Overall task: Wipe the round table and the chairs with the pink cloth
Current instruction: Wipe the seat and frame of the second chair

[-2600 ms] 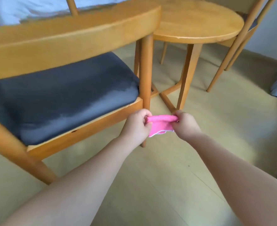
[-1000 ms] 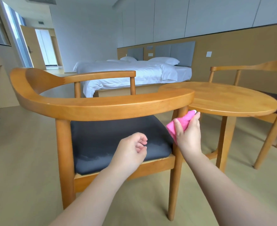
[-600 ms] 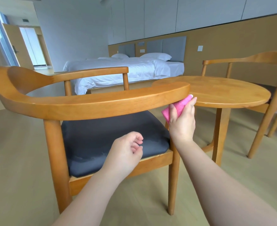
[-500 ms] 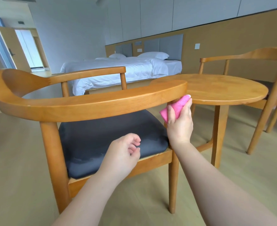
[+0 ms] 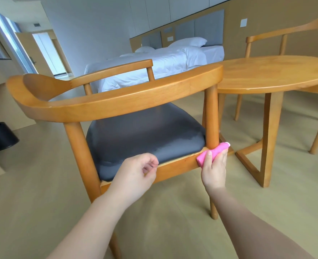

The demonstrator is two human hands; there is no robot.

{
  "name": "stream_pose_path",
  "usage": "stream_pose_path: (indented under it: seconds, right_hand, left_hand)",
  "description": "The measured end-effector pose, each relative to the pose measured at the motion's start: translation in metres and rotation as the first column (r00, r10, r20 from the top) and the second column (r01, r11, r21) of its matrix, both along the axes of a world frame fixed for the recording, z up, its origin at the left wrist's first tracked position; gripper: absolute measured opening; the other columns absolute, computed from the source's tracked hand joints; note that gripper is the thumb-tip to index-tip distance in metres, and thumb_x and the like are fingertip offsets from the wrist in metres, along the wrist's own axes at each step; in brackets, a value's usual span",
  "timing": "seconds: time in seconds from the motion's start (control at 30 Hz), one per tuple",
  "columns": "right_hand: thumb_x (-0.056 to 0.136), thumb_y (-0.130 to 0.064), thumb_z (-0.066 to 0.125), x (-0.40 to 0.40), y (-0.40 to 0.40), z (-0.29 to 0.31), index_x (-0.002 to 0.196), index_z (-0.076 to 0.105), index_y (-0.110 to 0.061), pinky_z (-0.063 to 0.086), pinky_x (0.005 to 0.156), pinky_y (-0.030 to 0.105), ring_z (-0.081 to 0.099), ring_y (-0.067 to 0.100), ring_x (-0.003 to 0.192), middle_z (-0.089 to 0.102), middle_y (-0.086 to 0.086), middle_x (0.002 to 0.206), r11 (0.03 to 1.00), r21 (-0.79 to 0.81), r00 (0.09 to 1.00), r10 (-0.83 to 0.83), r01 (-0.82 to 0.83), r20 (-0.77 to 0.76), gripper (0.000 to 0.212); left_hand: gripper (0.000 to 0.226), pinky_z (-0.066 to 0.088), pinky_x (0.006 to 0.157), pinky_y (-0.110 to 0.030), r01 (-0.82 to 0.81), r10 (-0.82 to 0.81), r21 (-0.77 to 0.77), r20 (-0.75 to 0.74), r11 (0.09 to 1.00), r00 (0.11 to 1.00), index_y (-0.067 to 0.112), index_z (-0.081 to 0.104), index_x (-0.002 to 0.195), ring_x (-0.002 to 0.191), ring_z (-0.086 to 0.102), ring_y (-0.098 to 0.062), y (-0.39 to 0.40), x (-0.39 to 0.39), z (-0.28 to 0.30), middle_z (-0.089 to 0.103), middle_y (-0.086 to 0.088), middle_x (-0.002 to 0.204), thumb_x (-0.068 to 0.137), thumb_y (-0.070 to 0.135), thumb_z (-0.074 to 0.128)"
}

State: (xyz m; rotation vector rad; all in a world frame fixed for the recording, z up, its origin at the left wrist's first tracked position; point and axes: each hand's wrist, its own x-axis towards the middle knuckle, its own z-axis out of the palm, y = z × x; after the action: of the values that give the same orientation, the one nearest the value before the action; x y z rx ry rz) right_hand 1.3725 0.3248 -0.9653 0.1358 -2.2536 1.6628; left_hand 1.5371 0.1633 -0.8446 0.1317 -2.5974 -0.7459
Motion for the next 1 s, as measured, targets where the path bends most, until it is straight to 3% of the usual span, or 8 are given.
stream_pose_path:
  seconds: [0.07,0.23,0.33,0.47,0.67,0.8,0.9,1.0]
  right_hand:
    - [0.103,-0.037,0.029,0.004,-0.008,-0.002,0.152,-0.007,-0.006,0.0,0.121,0.03,-0.004,0.017,0.149,-0.003,0.008,0.162,1.0,-0.002,1.0,-0.027,0.027,0.013,0.068]
    - [0.104,-0.031,0.028,0.008,-0.017,-0.008,0.15,-0.01,0.001,-0.007,0.118,0.026,-0.01,0.021,0.148,-0.009,0.015,0.161,0.999,0.003,0.998,-0.05,0.05,0.032,0.068]
    - [0.104,-0.029,0.028,0.012,-0.028,-0.007,0.149,-0.011,0.003,-0.009,0.118,0.029,-0.011,0.026,0.148,-0.013,0.018,0.159,0.995,0.007,0.995,-0.098,0.098,0.004,0.068]
    - [0.099,-0.031,0.024,0.026,-0.053,-0.006,0.148,-0.009,0.005,-0.009,0.119,0.034,-0.017,0.031,0.146,-0.015,0.02,0.158,0.993,0.035,0.991,-0.112,0.115,-0.07,0.07]
    - [0.099,-0.029,0.026,0.069,-0.101,-0.016,0.148,0.0,0.01,-0.004,0.121,0.041,-0.012,0.033,0.146,-0.004,0.027,0.158,0.988,0.147,0.98,-0.025,0.055,-0.197,0.067]
    - [0.1,-0.025,0.029,0.094,-0.117,-0.033,0.147,0.007,0.01,0.0,0.12,0.043,-0.005,0.035,0.146,0.008,0.032,0.155,0.953,0.303,0.923,0.139,-0.026,-0.36,0.062]
    - [0.096,-0.019,0.035,0.103,-0.125,-0.045,0.141,0.025,0.011,0.017,0.113,0.056,0.019,0.047,0.14,0.031,0.035,0.146,0.862,0.507,0.847,0.283,-0.019,-0.451,0.055]
    - [0.083,-0.012,0.05,0.109,-0.136,-0.054,0.14,0.029,0.004,0.015,0.115,0.055,0.025,0.045,0.139,0.046,0.028,0.14,0.714,0.7,0.688,0.495,0.025,-0.53,0.062]
  left_hand:
    - [0.016,0.048,0.066,-0.013,-0.008,0.008,-0.008,0.006,1.0,1.0,0.024,0.067,0.086,0.079,0.059,0.0,-0.004,0.008,-0.001,0.065,0.013,0.077,0.083,0.009,0.064]
    - [0.021,0.048,0.068,-0.011,0.005,-0.005,0.008,0.01,1.0,1.0,0.028,0.066,0.082,0.078,0.061,-0.001,-0.008,0.023,-0.008,0.067,0.012,0.078,0.083,0.007,0.066]
    - [0.025,0.047,0.066,-0.008,0.019,-0.019,-0.002,0.054,1.0,0.998,0.036,0.064,0.08,0.08,0.062,0.001,-0.014,0.03,-0.01,0.066,0.016,0.078,0.084,0.011,0.065]
    - [0.02,0.044,0.063,-0.006,0.027,-0.023,-0.04,0.079,0.999,0.997,0.029,0.067,0.081,0.077,0.063,0.0,-0.027,0.04,-0.007,0.067,0.016,0.076,0.085,0.009,0.065]
    - [0.016,0.041,0.054,-0.011,0.029,-0.023,-0.038,0.151,0.999,0.988,0.022,0.066,0.077,0.062,0.059,-0.01,-0.053,0.063,-0.003,0.064,0.009,0.068,0.083,0.007,0.066]
    - [0.016,0.041,0.053,-0.013,0.038,-0.043,0.023,0.284,0.999,0.958,0.023,0.068,0.073,0.054,0.051,-0.003,-0.072,0.083,-0.003,0.058,0.015,0.061,0.083,0.01,0.066]
    - [0.016,0.039,0.052,-0.012,0.017,-0.03,0.036,0.372,0.999,0.928,0.022,0.068,0.069,0.05,0.047,0.0,-0.083,0.094,-0.003,0.056,0.018,0.055,0.085,0.018,0.068]
    - [0.025,0.038,0.051,-0.013,-0.019,-0.014,0.07,0.441,0.997,0.897,0.022,0.064,0.061,0.048,0.045,0.001,-0.093,0.102,-0.005,0.054,0.017,0.051,0.085,0.022,0.069]
